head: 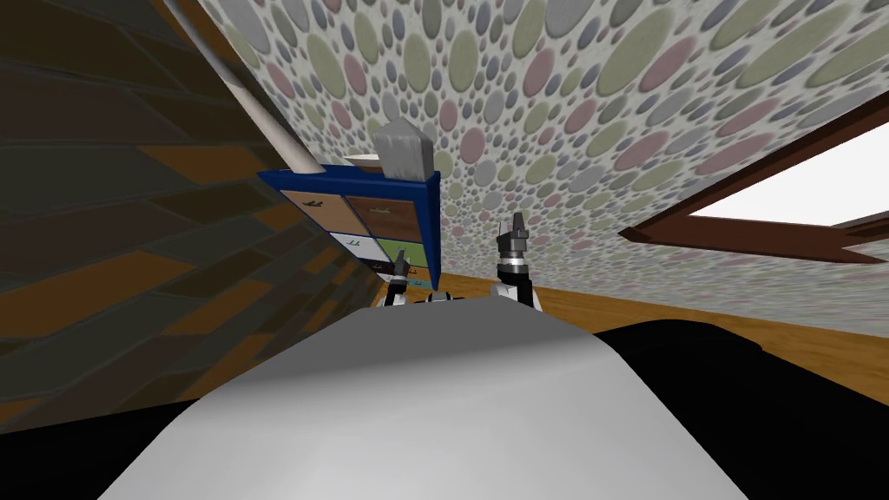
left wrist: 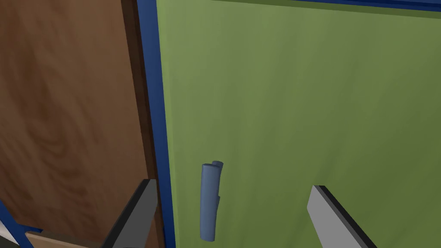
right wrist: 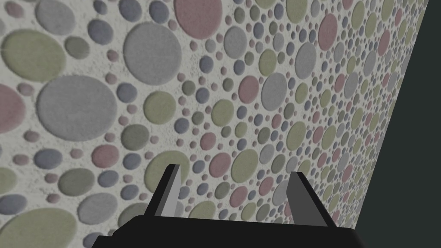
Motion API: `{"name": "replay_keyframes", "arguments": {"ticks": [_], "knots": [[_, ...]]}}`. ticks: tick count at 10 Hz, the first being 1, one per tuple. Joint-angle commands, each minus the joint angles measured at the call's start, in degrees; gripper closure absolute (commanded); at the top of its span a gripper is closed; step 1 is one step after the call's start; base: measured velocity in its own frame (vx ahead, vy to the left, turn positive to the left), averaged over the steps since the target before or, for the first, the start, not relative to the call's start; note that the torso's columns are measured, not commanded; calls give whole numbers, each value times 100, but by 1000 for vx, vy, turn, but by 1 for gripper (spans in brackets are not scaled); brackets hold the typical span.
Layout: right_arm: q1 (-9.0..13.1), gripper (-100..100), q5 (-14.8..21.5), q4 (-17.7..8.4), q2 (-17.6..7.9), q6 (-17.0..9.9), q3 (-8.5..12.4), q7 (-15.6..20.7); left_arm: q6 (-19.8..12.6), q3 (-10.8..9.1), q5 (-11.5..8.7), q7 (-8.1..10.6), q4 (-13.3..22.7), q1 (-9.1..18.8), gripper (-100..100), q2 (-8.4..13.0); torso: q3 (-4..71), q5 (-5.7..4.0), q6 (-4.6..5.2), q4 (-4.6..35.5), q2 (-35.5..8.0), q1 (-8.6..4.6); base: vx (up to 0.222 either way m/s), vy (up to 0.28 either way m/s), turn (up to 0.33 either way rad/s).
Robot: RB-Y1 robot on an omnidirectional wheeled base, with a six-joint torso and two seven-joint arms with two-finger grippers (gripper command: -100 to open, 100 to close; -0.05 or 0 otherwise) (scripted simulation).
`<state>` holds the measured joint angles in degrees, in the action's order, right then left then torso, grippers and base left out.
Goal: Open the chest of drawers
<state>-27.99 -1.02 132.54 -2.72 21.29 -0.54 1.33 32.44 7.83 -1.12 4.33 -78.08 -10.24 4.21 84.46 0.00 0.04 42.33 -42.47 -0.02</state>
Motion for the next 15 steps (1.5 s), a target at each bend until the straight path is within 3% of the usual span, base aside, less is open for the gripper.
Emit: {"name": "replay_keyframes", "arguments": {"ticks": [1,2,4,5,8,9,11,12,13,14,15], "knots": [[1,0,0,0,0,0,0,0,-8,-460,-120,-64,516,459,-100,58,-10,2,-3,4,-15,8,-166,7,-345],[1,0,0,-1,0,0,0,0,-8,-535,-120,-64,519,507,-100,58,-9,1,-3,5,-13,2,-110,-2,-105],[0,0,0,0,0,0,0,0,-5,-921,-218,-112,934,897,-100,112,23,1,-3,-10,38,3,-91,1,-252],[0,0,0,0,0,0,0,0,-5,-971,-218,-112,945,915,-100,112,19,1,-3,-9,30,2,-77,1,-134],[0,0,0,0,0,0,0,0,-2,-1551,-366,-183,1583,1528,-100,192,6,0,-2,-2,10,-2,-106,-10,-296],[0,0,0,0,0,0,1,0,-2,-1624,-366,-183,1583,1528,-100,192,1,1,-6,-1,3,3,-103,-6,-85],[0,0,0,0,0,0,1,0,1,-2016,-465,-231,2008,1936,-100,245,14,0,-1,-6,25,-1,-102,-22,-249],[0,0,0,0,0,0,1,0,12,-1905,-436,-217,1924,1846,-100,237,11,0,-4,-5,18,1,-58,-7,-44],[-2,0,0,0,0,0,2,0,-2,-1638,-366,-183,1663,1580,100,192,17,2,-9,-8,32,8,69,29,361],[-5,0,0,0,-1,0,3,0,-2,-1624,-366,-183,1583,1528,100,192,36,5,-14,-17,62,20,112,19,246],[-5,0,0,0,-1,1,3,0,-3,-1406,-317,-159,1424,1330,100,165,38,4,-2,-17,60,9,135,11,217]]}}
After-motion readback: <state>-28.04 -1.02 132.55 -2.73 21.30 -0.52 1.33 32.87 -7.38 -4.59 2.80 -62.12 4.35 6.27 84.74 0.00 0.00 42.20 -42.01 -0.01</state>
